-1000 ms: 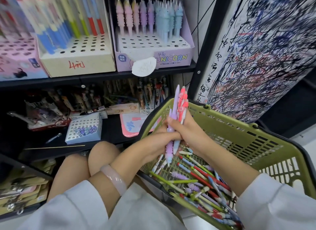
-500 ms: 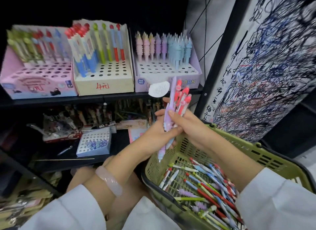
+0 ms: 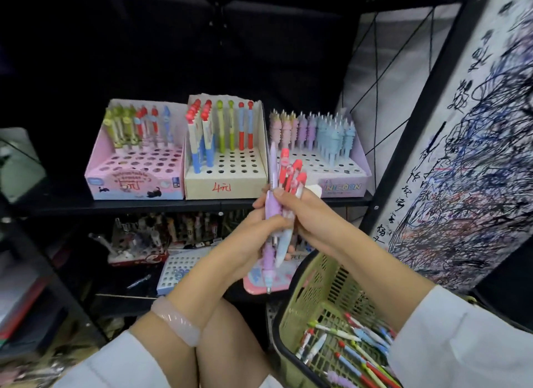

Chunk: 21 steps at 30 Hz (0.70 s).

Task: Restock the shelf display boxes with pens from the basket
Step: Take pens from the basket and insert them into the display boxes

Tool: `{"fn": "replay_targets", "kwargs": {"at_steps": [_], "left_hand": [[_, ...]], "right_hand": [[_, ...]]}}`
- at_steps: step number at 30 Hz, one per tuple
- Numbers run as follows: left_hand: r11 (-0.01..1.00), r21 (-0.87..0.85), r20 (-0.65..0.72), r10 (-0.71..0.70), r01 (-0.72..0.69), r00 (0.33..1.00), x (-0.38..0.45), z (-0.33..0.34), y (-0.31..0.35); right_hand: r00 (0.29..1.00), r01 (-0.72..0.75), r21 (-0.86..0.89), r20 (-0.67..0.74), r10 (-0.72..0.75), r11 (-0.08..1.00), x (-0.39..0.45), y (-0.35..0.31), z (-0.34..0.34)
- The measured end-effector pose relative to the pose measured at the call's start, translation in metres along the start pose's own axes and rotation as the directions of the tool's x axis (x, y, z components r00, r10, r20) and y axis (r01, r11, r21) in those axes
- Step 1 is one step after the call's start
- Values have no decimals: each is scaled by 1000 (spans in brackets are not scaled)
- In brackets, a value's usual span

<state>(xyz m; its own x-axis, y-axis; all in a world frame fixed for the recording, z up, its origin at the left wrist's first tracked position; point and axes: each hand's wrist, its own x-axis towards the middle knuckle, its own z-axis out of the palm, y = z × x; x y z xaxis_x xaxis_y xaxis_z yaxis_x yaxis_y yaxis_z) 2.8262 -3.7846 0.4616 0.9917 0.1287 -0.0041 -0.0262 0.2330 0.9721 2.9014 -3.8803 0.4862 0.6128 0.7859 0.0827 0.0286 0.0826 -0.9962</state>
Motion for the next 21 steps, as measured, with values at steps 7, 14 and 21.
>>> {"fn": "replay_targets", "kwargs": {"at_steps": [7, 14, 21], "left_hand": [[996, 41, -285, 83, -75, 955, 5, -36, 13], [976, 131, -430, 216, -176, 877, -2, -83, 32], [908, 364, -562, 391, -206, 729, -10, -134, 49]], "right_hand": [[1000, 4, -111, -25, -7, 994, 40, -11, 33], [961, 142, -282, -192, -201, 949, 79, -30, 64], [965, 173, -351, -127, -230, 920, 123, -47, 106]]}}
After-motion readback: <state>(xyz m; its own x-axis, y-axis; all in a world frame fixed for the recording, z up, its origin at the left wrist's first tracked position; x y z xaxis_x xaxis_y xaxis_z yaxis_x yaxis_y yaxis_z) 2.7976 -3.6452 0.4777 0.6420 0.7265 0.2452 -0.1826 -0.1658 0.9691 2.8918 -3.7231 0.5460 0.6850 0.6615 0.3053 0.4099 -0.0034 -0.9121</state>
